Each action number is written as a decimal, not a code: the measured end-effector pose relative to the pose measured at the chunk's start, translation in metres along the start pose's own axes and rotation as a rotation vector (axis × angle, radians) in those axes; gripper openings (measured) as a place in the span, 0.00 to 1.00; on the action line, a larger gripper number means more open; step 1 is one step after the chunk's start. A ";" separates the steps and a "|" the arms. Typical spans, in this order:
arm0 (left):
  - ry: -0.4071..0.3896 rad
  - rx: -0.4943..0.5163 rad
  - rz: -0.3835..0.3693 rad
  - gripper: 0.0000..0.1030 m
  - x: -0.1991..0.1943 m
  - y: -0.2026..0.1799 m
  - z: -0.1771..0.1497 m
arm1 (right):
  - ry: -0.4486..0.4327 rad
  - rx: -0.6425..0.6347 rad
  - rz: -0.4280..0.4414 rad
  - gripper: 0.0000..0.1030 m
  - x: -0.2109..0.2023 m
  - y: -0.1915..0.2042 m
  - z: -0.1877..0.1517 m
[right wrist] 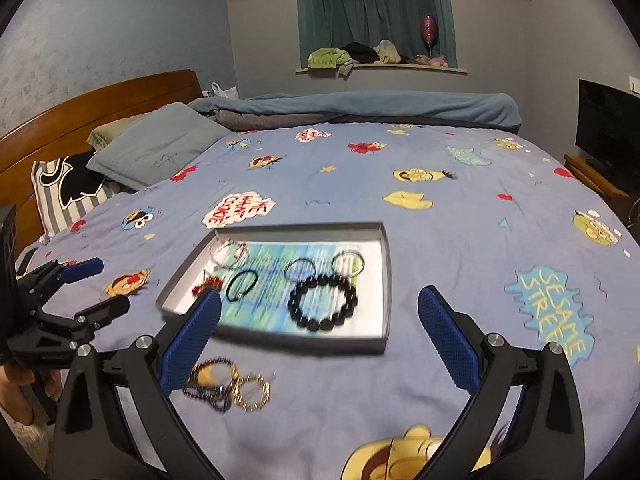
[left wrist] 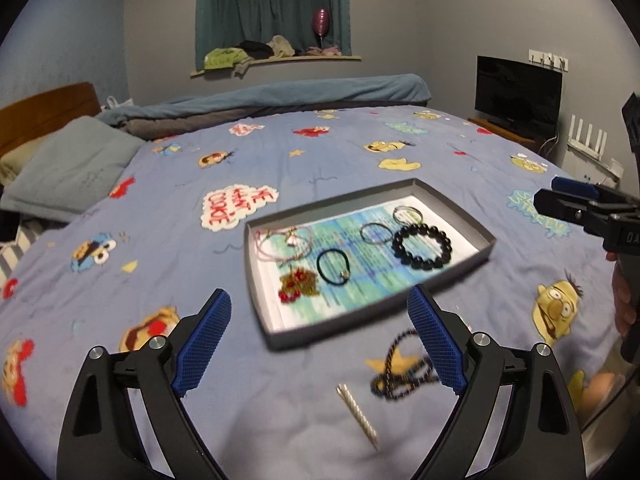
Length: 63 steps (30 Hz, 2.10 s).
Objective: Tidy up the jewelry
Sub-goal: 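Move both open tools back over the remaining jewelry, then grasp the dark beaded bracelet with the left tool while the right tool grasps the gold ring clip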
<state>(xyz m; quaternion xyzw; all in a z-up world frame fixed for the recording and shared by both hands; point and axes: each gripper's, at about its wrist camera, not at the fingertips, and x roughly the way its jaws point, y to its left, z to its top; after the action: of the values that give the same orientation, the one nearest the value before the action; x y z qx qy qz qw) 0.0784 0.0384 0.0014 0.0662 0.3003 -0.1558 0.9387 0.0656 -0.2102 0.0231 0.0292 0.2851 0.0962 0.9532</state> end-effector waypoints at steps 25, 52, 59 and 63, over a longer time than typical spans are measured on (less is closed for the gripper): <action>0.051 -0.081 0.023 0.87 0.030 0.006 -0.085 | 0.034 -0.178 0.005 0.93 0.056 0.046 -0.105; 0.068 0.002 -0.105 0.49 0.068 -0.038 -0.067 | 0.094 -0.074 0.052 0.37 0.070 0.026 -0.101; 0.086 0.055 -0.140 0.22 0.079 -0.052 -0.067 | 0.109 -0.071 0.062 0.37 0.070 0.024 -0.102; 0.118 0.068 -0.125 0.19 0.087 -0.055 -0.069 | 0.110 -0.073 0.067 0.37 0.070 0.023 -0.102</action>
<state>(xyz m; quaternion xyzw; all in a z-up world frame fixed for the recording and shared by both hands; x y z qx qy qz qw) 0.0900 -0.0201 -0.1069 0.0879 0.3533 -0.2201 0.9050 0.0629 -0.1736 -0.0968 -0.0015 0.3323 0.1398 0.9328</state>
